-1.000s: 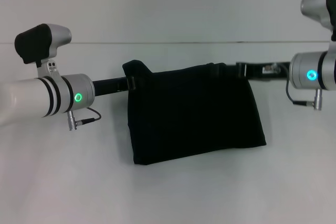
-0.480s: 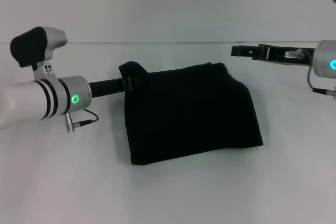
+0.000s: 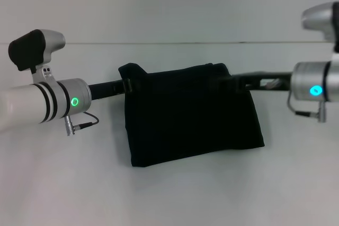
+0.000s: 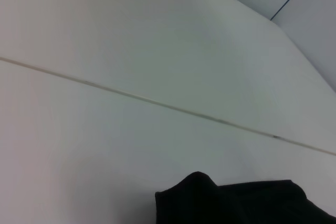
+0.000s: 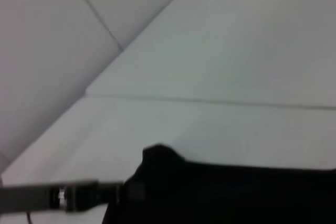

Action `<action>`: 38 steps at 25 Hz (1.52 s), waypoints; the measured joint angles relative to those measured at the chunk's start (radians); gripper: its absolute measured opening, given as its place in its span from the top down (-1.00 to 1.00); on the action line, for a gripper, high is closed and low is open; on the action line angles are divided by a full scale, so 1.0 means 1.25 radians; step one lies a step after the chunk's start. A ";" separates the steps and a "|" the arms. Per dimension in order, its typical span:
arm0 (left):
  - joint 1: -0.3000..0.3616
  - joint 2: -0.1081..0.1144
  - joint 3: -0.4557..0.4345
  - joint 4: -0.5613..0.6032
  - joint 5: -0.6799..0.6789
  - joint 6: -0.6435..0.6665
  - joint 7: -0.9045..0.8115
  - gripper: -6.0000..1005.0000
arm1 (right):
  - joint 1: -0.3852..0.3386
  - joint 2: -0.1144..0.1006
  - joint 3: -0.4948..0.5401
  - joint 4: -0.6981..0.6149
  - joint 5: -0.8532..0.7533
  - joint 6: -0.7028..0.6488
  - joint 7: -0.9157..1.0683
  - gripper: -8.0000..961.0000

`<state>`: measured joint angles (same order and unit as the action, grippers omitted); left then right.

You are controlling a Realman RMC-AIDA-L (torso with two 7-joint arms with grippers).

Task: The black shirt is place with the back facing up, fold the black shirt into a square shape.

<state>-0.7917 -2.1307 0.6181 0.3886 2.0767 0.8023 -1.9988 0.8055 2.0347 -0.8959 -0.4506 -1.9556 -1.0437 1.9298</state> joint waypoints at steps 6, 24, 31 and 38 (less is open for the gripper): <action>0.003 0.000 0.003 -0.002 -0.004 0.005 0.000 0.83 | 0.009 0.033 -0.044 0.025 -0.033 0.115 -0.021 0.05; 0.018 -0.004 0.001 -0.003 -0.003 0.014 0.000 0.81 | 0.001 0.038 -0.098 0.001 -0.030 0.244 -0.045 0.99; 0.019 -0.004 0.001 -0.003 -0.003 0.016 0.000 0.80 | 0.007 0.036 -0.071 -0.019 -0.029 0.118 -0.040 0.99; 0.010 -0.003 0.003 0.002 -0.003 0.016 0.000 0.79 | -0.019 0.041 -0.070 -0.028 -0.015 0.084 -0.048 0.99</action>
<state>-0.7794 -2.1351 0.6222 0.3906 2.0723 0.8223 -1.9985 0.7820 2.0861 -0.9831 -0.4859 -1.9738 -0.9383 1.8702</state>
